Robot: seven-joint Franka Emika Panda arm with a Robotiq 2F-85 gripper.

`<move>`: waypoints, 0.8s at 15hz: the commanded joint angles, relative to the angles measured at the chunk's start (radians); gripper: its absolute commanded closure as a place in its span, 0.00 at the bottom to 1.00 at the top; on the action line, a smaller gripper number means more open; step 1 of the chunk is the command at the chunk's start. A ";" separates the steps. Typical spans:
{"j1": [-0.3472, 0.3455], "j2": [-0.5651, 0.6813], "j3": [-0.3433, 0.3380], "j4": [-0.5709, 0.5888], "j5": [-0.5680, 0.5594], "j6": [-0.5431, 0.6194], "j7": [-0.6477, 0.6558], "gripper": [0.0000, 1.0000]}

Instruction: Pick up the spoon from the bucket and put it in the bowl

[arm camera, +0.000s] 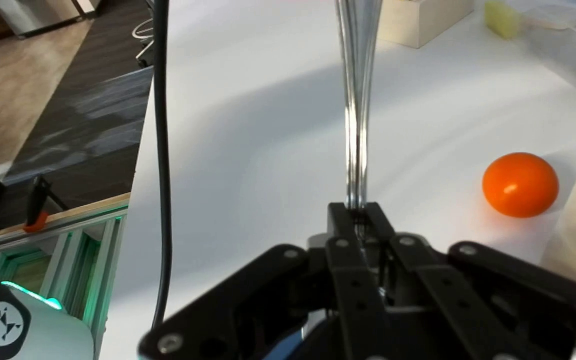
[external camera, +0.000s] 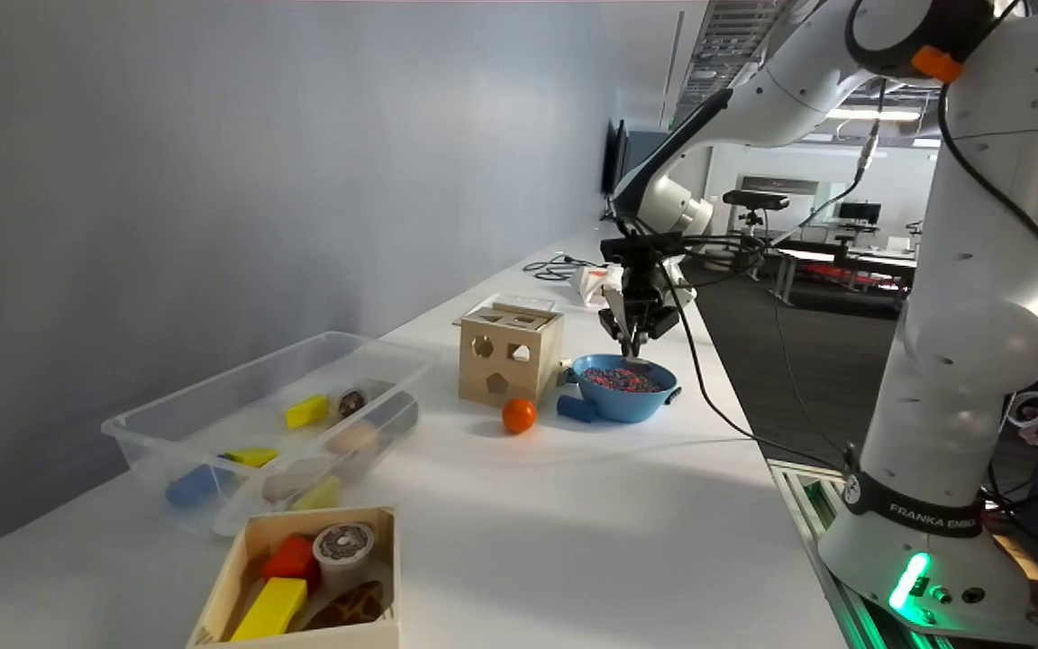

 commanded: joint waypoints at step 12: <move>0.045 0.201 0.036 0.217 -0.068 -0.147 -0.101 0.97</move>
